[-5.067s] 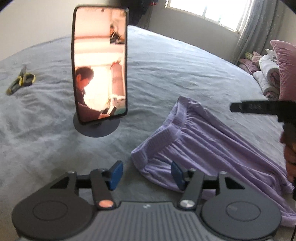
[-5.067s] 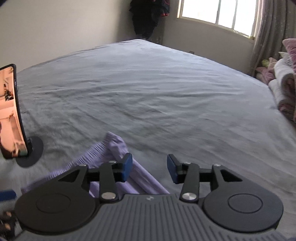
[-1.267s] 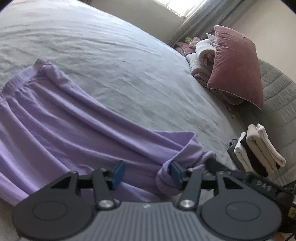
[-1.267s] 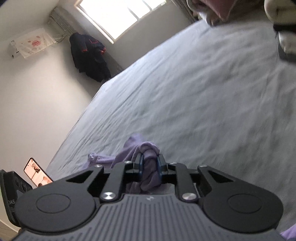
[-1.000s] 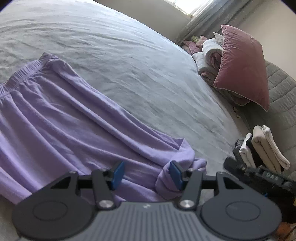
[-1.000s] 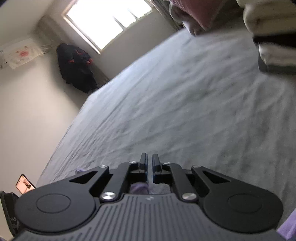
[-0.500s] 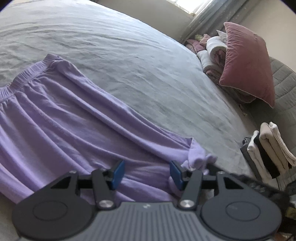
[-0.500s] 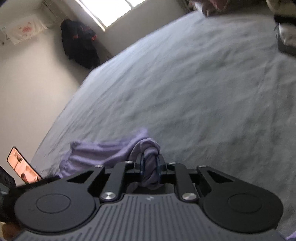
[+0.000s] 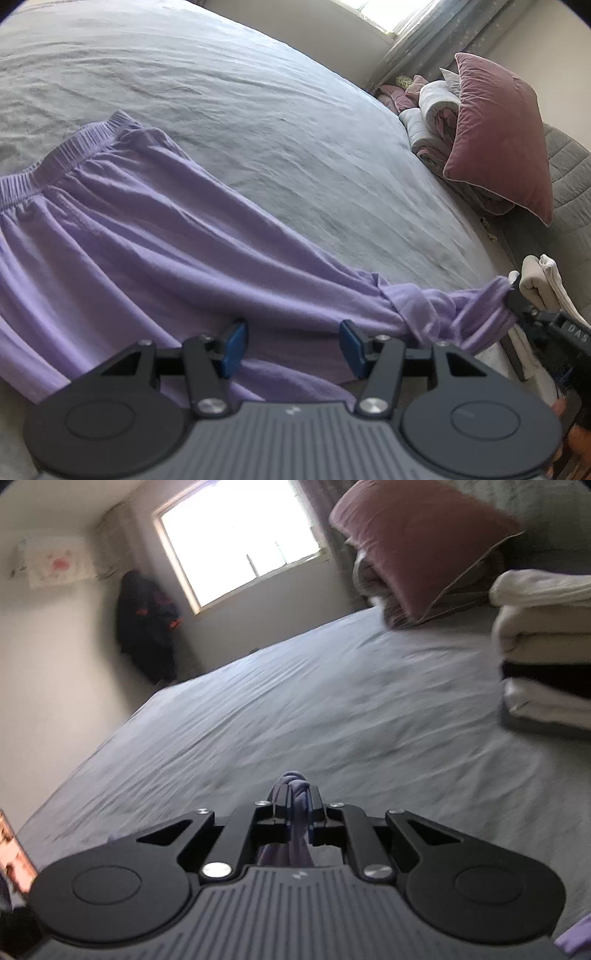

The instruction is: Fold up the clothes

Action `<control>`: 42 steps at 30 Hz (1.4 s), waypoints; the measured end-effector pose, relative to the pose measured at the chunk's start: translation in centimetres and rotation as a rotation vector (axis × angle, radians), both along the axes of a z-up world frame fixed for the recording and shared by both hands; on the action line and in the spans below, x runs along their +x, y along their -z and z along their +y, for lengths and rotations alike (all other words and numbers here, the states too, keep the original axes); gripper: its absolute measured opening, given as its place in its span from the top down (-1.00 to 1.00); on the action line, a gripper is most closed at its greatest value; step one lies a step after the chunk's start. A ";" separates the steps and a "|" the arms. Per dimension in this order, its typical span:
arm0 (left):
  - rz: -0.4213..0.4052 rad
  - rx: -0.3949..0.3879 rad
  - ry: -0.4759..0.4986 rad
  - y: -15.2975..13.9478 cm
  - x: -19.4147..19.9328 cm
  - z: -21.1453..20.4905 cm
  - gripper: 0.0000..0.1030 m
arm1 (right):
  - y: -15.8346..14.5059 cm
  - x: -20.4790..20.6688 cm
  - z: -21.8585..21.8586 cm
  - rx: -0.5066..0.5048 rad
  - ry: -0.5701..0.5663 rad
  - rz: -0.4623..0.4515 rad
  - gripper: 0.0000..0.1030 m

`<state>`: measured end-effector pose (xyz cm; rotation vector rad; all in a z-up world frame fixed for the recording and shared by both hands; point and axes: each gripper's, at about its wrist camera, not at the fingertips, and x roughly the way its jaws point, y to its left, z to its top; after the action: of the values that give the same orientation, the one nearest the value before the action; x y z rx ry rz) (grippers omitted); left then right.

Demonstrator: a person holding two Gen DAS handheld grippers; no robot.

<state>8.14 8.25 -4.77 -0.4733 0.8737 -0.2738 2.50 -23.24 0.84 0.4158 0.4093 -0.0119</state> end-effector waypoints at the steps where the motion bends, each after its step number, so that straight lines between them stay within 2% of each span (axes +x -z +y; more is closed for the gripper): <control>1: 0.002 -0.004 -0.002 0.0 0.0 0.1 -0.08 | -0.3 0.0 -0.5 -0.012 0.023 -0.009 0.80; 3: 0.006 -0.012 -0.008 -0.1 0.1 0.3 -0.08 | -0.8 -0.1 -1.2 -0.062 0.079 -0.025 0.80; 6: 0.006 -0.012 -0.021 -0.2 0.1 0.7 -0.09 | -1.1 -0.1 -2.3 -0.145 0.191 -0.003 0.80; 10: 0.011 -0.012 -0.036 -0.3 0.3 1.1 -0.09 | -0.4 0.7 -4.1 -0.236 0.341 0.111 0.80; 12: 0.009 0.001 -0.041 -0.4 0.3 1.3 -0.09 | 0.5 1.2 -5.3 -0.225 0.376 0.180 0.77; 15: -0.022 0.076 -0.056 -1.1 0.1 1.9 -0.13 | 1.9 1.8 -6.1 -0.164 0.364 0.266 0.70; 17: -0.047 0.148 -0.093 -1.7 0.3 2.7 -0.17 | 1.7 2.0 -5.5 -0.178 0.324 0.271 0.67; 19: -0.067 0.209 -0.138 -2.4 0.8 3.8 -0.18 | 1.6 2.2 -5.0 -0.192 0.284 0.276 0.48; 20: -0.075 0.230 -0.152 -2.8 1.3 4.5 -0.19 | 1.4 2.3 -4.6 -0.203 0.261 0.268 0.18; 21: -0.083 0.250 -0.163 -3.1 1.9 5.2 -0.21 | 1.0 2.4 -4.1 -0.220 0.228 0.249 0.04; 24: -0.105 0.325 -0.197 -3.8 4.0 7.0 -0.26 | 0.2 3.6 -1.8 -0.287 0.060 0.238 0.04; 28: -0.087 0.423 -0.274 -3.4 7.1 9.3 -0.27 | 1.0 6.3 1.1 -0.339 -0.191 0.257 0.04; 29: -0.085 0.428 -0.285 -3.2 7.8 9.7 -0.27 | 1.4 6.9 1.5 -0.354 -0.229 0.266 0.04; 33: -0.063 0.362 -0.291 -1.9 10.0 10.9 -0.27 | 3.0 9.2 3.2 -0.414 -0.380 0.300 0.04; 35: -0.048 0.347 -0.287 -1.0 10.5 11.1 -0.24 | 3.9 9.8 3.5 -0.438 -0.411 0.325 0.04; 37: -0.044 0.366 -0.285 -0.2 10.8 10.8 -0.21 | 4.9 10.1 3.6 -0.457 -0.431 0.355 0.04; 38: -0.057 0.385 -0.282 -0.1 10.8 10.5 -0.19 | 5.1 10.0 3.7 -0.457 -0.439 0.359 0.06; 39: -0.071 0.404 -0.279 0.0 10.9 10.3 -0.06 | 5.1 9.9 3.8 -0.455 -0.445 0.358 0.21; 40: -0.085 0.415 -0.273 0.1 10.8 10.1 0.18 | 5.1 9.8 4.0 -0.454 -0.452 0.357 0.33; 41: -0.098 0.413 -0.260 0.1 10.7 9.9 0.37 | 5.1 9.7 4.1 -0.452 -0.458 0.356 0.60; 42: -0.105 0.407 -0.244 0.1 10.7 9.7 0.67 | 5.1 9.6 4.5 -0.465 -0.461 0.353 0.83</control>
<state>18.82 17.97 -4.87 -0.1808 0.7364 0.1036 12.10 -18.75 -4.22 -0.1514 0.8225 0.2666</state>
